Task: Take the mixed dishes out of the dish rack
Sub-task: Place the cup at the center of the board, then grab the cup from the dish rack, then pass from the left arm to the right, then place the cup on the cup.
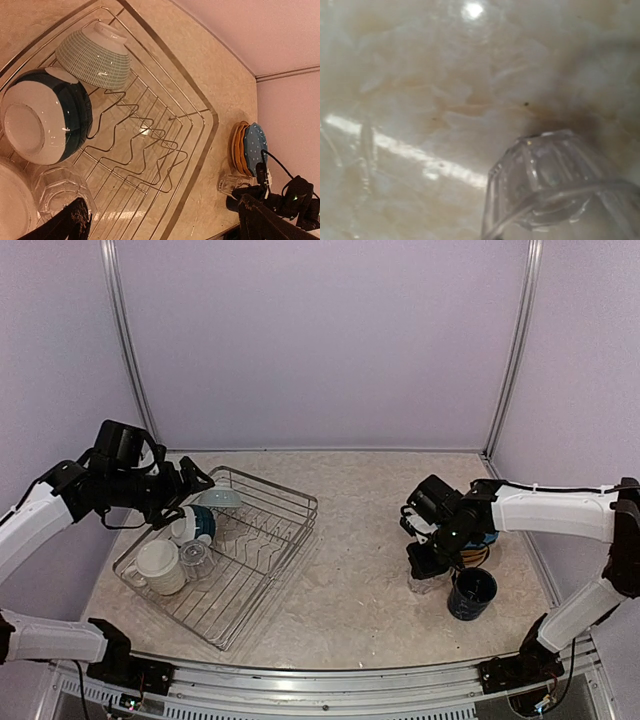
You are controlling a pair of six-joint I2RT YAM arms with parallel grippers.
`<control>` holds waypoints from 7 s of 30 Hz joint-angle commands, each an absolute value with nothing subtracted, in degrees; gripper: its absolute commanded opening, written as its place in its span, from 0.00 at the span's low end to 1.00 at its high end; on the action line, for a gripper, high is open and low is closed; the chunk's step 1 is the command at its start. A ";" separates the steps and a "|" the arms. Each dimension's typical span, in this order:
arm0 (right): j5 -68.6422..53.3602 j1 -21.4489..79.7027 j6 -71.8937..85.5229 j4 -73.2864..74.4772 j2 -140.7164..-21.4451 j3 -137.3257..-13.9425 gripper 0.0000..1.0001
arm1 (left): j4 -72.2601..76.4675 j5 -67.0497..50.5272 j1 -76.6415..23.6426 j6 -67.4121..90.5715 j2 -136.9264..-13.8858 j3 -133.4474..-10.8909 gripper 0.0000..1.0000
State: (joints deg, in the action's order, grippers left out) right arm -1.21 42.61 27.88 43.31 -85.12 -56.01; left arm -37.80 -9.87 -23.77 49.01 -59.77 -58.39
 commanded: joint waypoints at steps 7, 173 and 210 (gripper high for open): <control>3.73 42.88 27.15 46.81 -87.52 -55.54 0.24 | -56.79 -10.22 -25.14 46.40 -68.22 -64.05 0.99; 8.82 45.94 29.57 63.12 -77.35 -70.34 0.00 | -29.26 -24.36 -23.54 18.50 -64.21 -68.19 0.99; 8.19 41.93 15.79 30.89 -80.28 -72.77 0.86 | -43.83 -6.10 -28.16 35.86 -64.10 -65.39 0.99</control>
